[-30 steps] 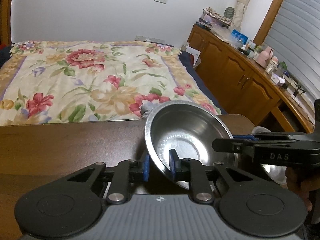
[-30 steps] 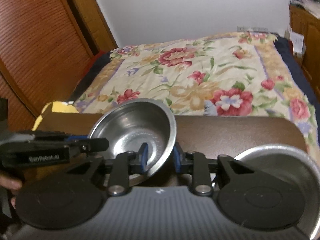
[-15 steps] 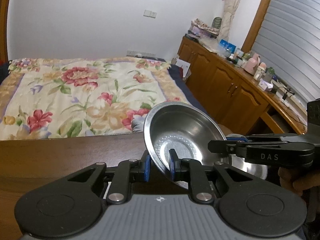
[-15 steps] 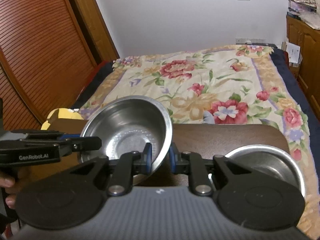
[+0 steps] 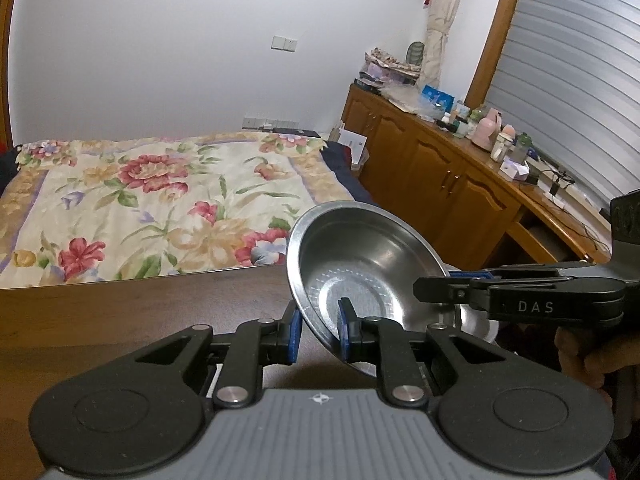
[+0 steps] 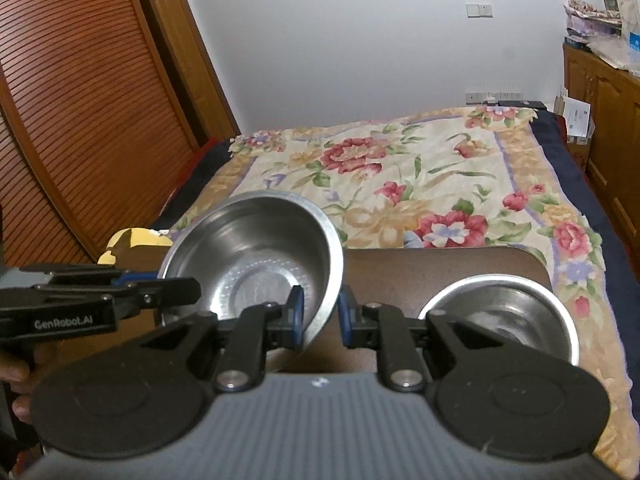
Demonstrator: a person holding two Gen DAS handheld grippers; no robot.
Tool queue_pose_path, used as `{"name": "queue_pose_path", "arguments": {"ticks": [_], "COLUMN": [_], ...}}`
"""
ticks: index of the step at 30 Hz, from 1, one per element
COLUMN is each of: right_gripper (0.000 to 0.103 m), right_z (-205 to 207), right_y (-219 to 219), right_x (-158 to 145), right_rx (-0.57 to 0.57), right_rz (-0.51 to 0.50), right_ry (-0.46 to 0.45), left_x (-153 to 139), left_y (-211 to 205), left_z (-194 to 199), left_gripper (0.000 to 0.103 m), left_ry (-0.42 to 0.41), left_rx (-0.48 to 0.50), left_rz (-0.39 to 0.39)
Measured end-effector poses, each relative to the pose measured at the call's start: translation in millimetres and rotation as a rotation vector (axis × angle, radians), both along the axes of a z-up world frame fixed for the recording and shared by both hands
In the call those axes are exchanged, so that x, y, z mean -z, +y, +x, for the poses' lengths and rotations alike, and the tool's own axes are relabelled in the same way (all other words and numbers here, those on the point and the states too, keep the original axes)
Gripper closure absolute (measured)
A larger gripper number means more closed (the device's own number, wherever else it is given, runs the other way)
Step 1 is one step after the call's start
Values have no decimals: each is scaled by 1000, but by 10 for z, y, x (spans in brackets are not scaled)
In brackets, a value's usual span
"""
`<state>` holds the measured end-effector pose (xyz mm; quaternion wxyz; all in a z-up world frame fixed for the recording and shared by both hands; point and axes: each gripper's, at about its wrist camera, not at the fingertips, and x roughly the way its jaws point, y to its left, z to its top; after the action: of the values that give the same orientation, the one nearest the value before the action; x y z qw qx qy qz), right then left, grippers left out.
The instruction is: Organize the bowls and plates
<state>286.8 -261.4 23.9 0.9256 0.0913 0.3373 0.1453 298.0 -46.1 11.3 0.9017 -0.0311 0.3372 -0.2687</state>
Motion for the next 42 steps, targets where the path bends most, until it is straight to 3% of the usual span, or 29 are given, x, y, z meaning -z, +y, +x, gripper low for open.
{"name": "queue_pose_path", "arguments": {"ticks": [21,42], "right_gripper": [83,83], "right_z": [-477,-1006], "right_y": [-27,37], "right_x": [-61,170], "right_rx": [17,-6], "right_rz": [-8,-21], "right_ry": [-31,1], "left_x": [-90,150], "left_y": [-2,55], "left_z": [-551,-1134], "left_gripper": [82,82], "left_ry": [-41,-20], "left_rx": [42,63], "left_rz": [10,35]}}
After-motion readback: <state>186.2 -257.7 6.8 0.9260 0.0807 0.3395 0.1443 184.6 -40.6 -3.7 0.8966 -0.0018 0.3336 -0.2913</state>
